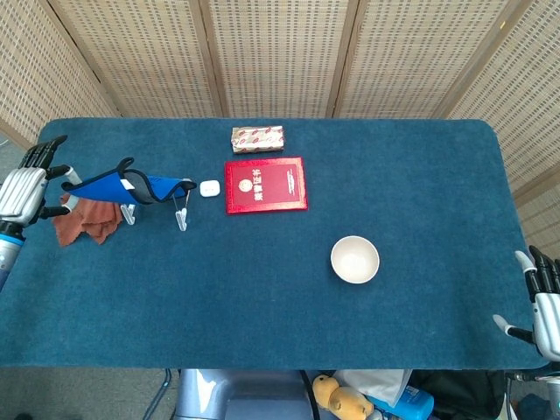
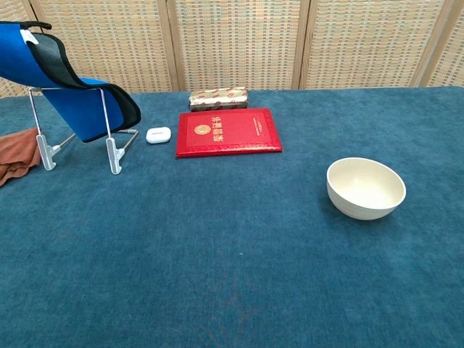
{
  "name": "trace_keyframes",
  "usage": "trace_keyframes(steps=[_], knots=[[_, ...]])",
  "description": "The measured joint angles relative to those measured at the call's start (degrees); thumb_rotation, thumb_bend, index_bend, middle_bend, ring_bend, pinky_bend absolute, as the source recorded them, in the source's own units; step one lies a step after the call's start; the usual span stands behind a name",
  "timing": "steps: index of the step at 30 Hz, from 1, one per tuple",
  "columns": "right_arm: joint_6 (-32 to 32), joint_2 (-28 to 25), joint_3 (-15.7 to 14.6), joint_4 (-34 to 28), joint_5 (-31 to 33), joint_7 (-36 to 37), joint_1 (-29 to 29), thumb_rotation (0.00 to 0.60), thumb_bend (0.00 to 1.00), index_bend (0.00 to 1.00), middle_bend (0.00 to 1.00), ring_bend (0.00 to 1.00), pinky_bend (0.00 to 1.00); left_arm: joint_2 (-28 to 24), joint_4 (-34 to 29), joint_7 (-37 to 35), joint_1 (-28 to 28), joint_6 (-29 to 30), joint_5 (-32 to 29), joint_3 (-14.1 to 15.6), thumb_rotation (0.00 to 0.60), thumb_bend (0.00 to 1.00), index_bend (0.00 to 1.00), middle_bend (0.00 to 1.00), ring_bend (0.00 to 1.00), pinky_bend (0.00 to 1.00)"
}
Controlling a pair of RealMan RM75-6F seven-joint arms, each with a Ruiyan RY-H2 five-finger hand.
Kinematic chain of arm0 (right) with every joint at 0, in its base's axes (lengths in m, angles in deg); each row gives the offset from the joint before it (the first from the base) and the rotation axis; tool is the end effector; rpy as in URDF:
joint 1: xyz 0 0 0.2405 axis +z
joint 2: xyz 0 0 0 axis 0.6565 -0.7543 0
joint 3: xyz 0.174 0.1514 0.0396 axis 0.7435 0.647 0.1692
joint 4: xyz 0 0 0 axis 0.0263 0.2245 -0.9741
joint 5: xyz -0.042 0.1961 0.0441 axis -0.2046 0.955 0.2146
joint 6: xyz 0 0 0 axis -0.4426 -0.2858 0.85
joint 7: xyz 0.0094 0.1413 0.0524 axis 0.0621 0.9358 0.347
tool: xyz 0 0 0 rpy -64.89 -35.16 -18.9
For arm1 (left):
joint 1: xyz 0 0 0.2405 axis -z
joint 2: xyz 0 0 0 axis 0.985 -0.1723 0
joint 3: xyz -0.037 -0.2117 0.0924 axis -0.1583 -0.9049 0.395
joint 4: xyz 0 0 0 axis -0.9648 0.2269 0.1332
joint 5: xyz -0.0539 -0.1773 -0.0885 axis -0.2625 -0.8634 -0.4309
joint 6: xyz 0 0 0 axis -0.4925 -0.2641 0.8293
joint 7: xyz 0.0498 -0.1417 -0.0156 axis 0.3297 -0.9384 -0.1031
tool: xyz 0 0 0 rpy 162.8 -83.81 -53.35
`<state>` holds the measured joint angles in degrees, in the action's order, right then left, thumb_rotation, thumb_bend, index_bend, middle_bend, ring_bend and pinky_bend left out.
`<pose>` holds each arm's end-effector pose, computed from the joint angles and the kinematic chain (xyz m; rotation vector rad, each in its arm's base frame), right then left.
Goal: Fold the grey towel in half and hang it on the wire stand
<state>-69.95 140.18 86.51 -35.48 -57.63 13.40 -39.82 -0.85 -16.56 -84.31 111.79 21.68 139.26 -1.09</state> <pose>-0.2974 -0.1750 0.1848 1.2682 -0.8921 0.8780 -0.2721 0.3671 0.1897 -1.4898 -0.9586 -1.0849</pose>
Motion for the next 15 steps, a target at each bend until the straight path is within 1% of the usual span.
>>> trace_keyframes(steps=[6, 7, 8, 9, 10, 11, 12, 13, 15], knots=[[-0.1, -0.2, 0.0, -0.2, -0.2, 0.0, 0.0, 0.6, 0.0, 0.0, 0.0, 0.0, 0.0, 2.7, 5.5, 1.6, -1.3, 0.6, 1.9, 2.9, 0.6, 0.65, 0.85, 0.0, 0.0, 0.0], [-0.1, -0.2, -0.1, -0.3, -0.2, 0.0, -0.1, 0.6, 0.0, 0.0, 0.0, 0.0, 0.0, 3.4, 6.6, 2.4, -1.5, 0.5, 2.1, 3.4, 0.6, 0.64, 0.8, 0.0, 0.0, 0.0], [-0.2, -0.2, -0.1, -0.3, -0.3, 0.0, -0.1, 0.6, 0.0, 0.0, 0.0, 0.0, 0.0, 3.9, 7.4, 3.0, -1.6, 0.4, 2.2, 3.7, 0.6, 0.6, 0.71, 0.0, 0.0, 0.0], [-0.3, -0.2, -0.1, -0.3, -0.4, 0.1, -0.1, 0.6, 0.0, 0.0, 0.0, 0.0, 0.0, 4.4, 8.2, 3.7, -1.7, 0.2, 2.3, 4.1, 0.6, 0.52, 0.46, 0.0, 0.0, 0.0], [-0.4, -0.2, -0.1, -0.3, -0.4, 0.1, -0.2, 0.6, 0.0, 0.0, 0.0, 0.0, 0.0, 5.1, 9.1, 4.7, -1.8, 0.0, 2.5, 4.6, 0.6, 0.4, 0.22, 0.0, 0.0, 0.0], [-0.4, -0.3, -0.1, -0.3, -0.4, 0.1, -0.2, 0.6, 0.0, 0.0, 0.0, 0.0, 0.0, 5.6, 9.8, 5.3, -1.9, -0.1, 2.7, 4.9, 0.6, 0.33, 0.09, 0.0, 0.0, 0.0], [-0.4, -0.3, -0.1, -0.4, -0.4, 0.2, -0.2, 0.6, 0.0, 0.0, 0.0, 0.0, 0.0, 6.1, 10.4, 5.6, -2.0, -0.1, 3.0, 5.2, 0.6, 0.24, 0.0, 0.0, 0.0, 0.0], [-0.4, -0.3, -0.1, -0.4, -0.4, 0.2, -0.2, 0.6, 0.0, 0.0, 0.0, 0.0, 0.0, 6.5, 11.0, 5.4, -2.1, 0.4, 3.5, 5.5, 0.6, 0.19, 0.0, 0.0, 0.0, 0.0], [-0.3, -0.3, -0.1, -0.4, -0.5, 0.2, -0.2, 0.6, 0.0, 0.0, 0.0, 0.0, 0.0, 7.1, 11.8, 4.1, -2.4, 1.9, 4.5, 5.8, 0.6, 0.15, 0.0, 0.0, 0.0, 0.0]])
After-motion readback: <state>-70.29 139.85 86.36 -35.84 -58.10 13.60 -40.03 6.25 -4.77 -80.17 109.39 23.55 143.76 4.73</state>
